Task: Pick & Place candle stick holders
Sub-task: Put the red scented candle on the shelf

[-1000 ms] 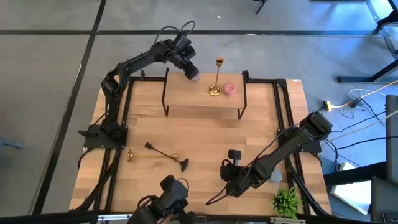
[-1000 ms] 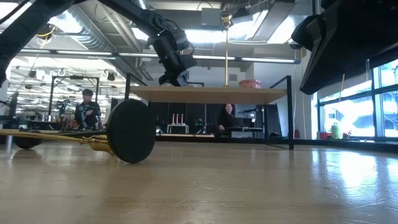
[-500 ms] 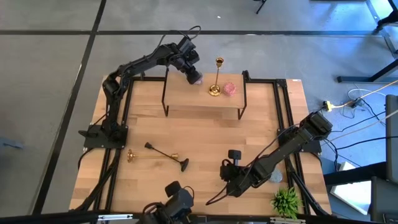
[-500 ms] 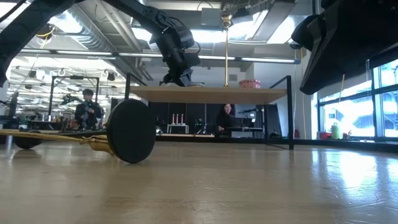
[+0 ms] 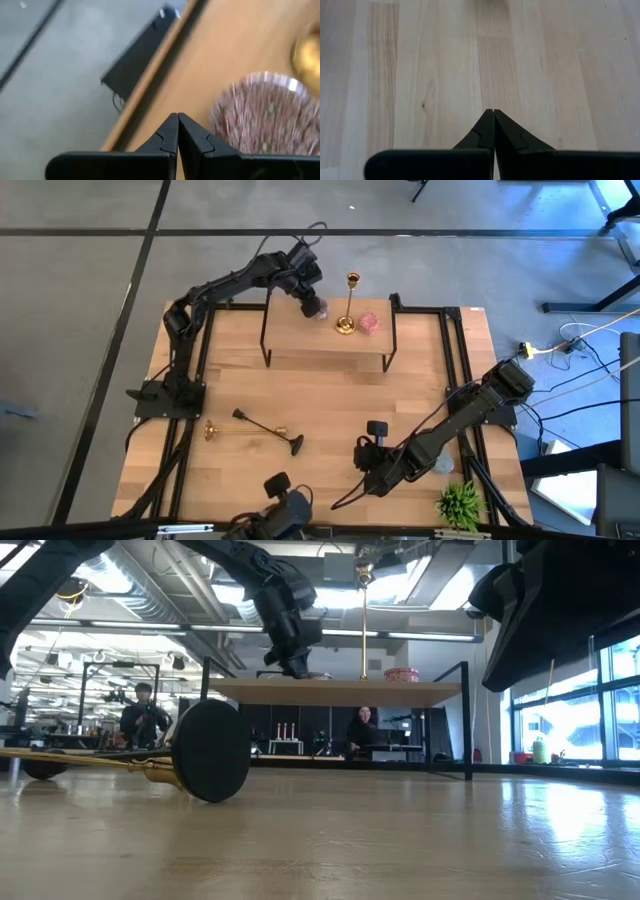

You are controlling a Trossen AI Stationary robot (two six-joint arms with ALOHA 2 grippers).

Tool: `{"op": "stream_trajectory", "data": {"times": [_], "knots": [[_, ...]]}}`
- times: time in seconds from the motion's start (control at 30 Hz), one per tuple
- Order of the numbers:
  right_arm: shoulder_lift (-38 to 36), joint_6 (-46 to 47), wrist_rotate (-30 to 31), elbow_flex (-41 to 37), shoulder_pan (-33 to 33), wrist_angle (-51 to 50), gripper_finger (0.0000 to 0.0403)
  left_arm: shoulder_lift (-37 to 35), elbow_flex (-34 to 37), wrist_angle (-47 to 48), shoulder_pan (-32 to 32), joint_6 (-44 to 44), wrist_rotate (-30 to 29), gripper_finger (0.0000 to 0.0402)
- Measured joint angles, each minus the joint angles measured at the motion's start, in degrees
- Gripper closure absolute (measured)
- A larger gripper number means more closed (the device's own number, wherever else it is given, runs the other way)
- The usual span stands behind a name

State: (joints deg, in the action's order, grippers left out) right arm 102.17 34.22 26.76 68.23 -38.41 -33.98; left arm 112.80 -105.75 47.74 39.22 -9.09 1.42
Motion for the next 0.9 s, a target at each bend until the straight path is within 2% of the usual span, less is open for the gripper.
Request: {"op": "stream_trajectory", "data": {"times": [0.13, 0.27, 0.4, 0.9], "knots": [[0.0, 0.3, 0.0, 0.0, 0.0, 0.0, 0.0403, -1.1, 0.0, -4.1, 1.4, 1.5, 3.5, 0.0400], [0.0, 0.3, 0.0, 0.0, 0.0, 0.1, 0.0403, -1.3, 0.0, -4.2, 2.7, 1.3, 4.9, 0.0400], [0.0, 0.3, 0.0, 0.0, 0.0, 0.2, 0.0403, -1.3, 0.0, -4.3, 3.4, 0.3, 8.6, 0.0400], [0.0, -0.6, 0.0, 0.0, 0.0, 1.1, 0.0403, -1.3, 0.7, -5.6, 2.8, -2.7, 10.5, 0.0400]]}}
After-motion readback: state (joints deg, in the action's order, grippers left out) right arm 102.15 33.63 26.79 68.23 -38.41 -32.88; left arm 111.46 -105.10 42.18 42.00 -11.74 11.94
